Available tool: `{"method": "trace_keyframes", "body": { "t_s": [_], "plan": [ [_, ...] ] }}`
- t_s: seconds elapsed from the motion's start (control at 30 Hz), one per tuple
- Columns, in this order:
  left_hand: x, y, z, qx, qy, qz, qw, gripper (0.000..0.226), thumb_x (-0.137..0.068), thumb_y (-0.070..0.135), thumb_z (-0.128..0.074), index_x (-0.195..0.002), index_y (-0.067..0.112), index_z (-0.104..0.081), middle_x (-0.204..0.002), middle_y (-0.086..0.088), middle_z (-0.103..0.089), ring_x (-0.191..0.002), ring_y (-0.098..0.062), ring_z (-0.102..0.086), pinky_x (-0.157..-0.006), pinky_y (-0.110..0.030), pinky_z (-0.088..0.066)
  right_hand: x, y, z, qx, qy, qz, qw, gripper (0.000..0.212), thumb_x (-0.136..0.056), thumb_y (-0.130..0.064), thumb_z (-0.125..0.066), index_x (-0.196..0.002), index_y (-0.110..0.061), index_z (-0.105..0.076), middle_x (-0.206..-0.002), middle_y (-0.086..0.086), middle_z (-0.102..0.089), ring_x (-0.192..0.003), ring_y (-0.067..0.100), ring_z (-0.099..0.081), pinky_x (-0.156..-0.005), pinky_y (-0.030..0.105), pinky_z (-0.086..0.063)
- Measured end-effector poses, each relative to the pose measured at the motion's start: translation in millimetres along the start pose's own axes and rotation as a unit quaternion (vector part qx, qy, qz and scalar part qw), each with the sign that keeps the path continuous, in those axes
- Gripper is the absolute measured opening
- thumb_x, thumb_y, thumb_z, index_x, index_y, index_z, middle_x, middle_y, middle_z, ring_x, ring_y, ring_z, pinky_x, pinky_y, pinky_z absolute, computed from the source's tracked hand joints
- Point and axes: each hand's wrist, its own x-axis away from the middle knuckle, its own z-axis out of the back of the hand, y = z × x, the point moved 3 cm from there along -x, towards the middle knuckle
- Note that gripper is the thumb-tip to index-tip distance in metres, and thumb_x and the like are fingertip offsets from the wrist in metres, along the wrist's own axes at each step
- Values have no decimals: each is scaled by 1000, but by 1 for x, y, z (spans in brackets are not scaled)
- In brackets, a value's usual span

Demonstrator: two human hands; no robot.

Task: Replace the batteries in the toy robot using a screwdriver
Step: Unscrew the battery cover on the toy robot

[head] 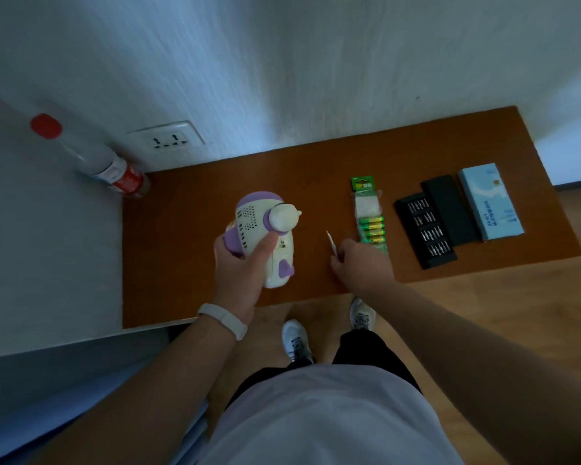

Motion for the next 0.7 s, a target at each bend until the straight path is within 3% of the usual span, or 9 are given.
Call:
{"method": "trace_keyframes", "body": {
  "t_s": [0.13, 0.4, 0.7],
  "plan": [
    [-1, -3, 6, -7, 4, -2, 1000, 63, -81, 31, -81, -131, 29, -43, -115, 10, -66, -99, -10, -69, -73, -27, -60, -6, -2, -10, 26, -4, 0, 1000, 23, -96, -40, -49, -92, -17, -53, -81, 3, -57, -76, 26, -61, -62, 33, -49],
    [-2, -1, 14, 1, -1, -2, 1000, 60, -81, 27, -81, -129, 26, -44, -113, 9, -67, -93, -6, -70, -72, -27, -60, -10, -3, -13, 37, -14, -1, 999, 24, -97, -40, -48, -86, -19, -46, -75, 0, -50, -69, 24, -52, -58, 32, -43],
    [0, 18, 19, 30, -20, -19, 999, 66, -79, 25, -82, -133, 25, -43, -119, 3, -67, -103, -16, -69, -78, -37, -62, 10, -7, 16, 6, 25, -39, 999, 27, -95, -44, -47, -90, -18, -50, -79, -1, -57, -74, 21, -58, -62, 32, -47]
  ]
}}
